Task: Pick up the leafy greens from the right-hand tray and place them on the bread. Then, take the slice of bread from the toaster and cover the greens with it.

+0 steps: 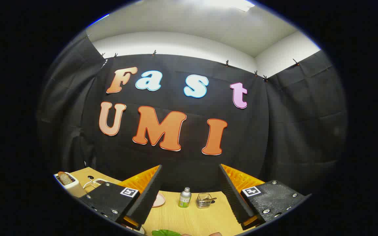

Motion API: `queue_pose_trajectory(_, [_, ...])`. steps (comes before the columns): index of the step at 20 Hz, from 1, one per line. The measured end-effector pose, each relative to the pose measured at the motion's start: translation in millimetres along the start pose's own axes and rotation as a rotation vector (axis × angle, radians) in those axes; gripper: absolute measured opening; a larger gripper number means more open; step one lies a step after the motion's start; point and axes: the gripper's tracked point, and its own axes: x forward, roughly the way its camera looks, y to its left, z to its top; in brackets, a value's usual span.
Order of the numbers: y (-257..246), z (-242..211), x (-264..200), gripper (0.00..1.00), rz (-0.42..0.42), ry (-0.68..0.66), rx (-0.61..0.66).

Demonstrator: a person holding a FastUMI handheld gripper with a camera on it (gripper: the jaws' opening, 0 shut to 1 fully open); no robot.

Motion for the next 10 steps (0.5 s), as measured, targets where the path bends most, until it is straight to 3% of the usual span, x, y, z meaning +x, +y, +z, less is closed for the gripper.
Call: queue_pose_trajectory(10, [8.1,-2.8,2.4,0.99,0.015,0.014,-0.014])
